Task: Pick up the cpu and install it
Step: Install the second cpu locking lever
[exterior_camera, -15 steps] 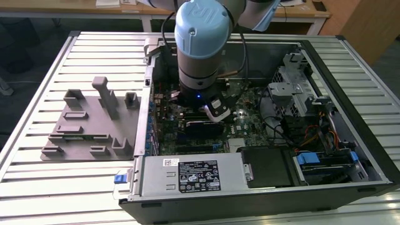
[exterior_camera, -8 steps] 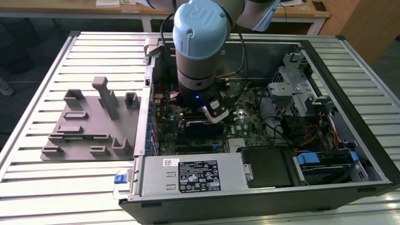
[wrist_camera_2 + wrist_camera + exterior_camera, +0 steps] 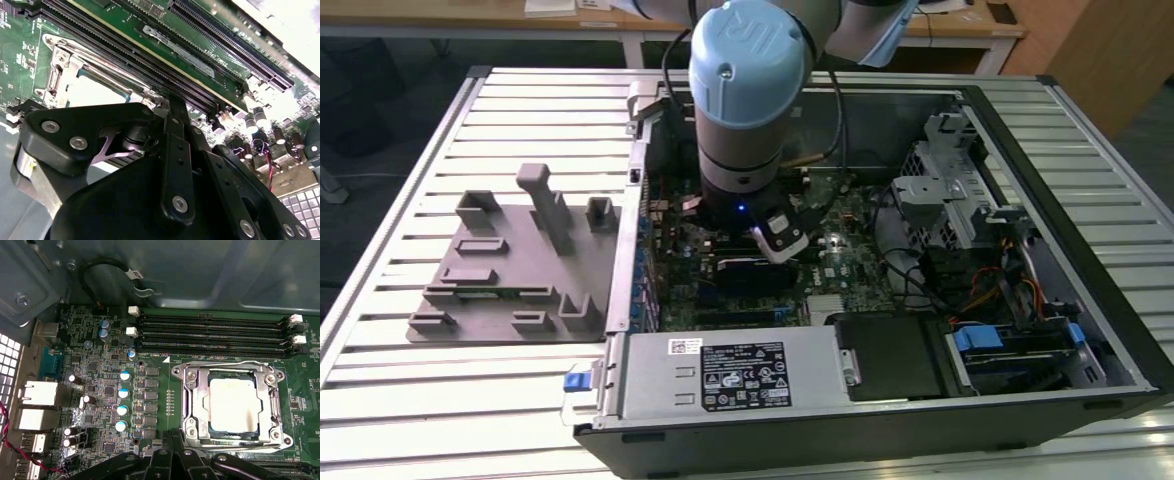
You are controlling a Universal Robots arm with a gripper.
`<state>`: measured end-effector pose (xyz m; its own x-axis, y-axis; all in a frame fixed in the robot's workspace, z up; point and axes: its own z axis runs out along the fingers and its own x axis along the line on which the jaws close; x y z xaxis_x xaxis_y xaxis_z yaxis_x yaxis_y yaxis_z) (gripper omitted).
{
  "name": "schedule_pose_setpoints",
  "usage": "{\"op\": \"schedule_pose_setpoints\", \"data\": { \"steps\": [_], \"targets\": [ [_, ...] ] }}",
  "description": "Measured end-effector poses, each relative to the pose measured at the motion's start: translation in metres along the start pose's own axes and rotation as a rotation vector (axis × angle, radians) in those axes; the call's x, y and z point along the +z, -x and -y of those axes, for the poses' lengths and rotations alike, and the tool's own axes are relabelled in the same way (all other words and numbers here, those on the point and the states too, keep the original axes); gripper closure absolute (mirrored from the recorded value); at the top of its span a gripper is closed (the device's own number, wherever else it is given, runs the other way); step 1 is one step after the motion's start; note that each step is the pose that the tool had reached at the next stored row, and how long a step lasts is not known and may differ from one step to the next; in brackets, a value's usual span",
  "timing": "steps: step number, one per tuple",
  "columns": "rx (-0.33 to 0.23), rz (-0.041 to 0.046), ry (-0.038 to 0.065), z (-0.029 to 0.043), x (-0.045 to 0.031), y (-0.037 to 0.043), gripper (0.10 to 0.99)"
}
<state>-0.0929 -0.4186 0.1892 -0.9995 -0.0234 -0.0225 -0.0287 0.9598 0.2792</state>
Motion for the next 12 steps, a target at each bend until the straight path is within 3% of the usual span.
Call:
{"op": "schedule_pose_setpoints", "data": {
  "steps": [9, 12],
  "targets": [
    [0.000, -0.0001, 0.000, -0.0073, -0.0250, 0.0006, 0.980],
    [0.000, -0.0001, -0.004, -0.0084, -0.0288, 0.0007, 0.980]
  ]
}}
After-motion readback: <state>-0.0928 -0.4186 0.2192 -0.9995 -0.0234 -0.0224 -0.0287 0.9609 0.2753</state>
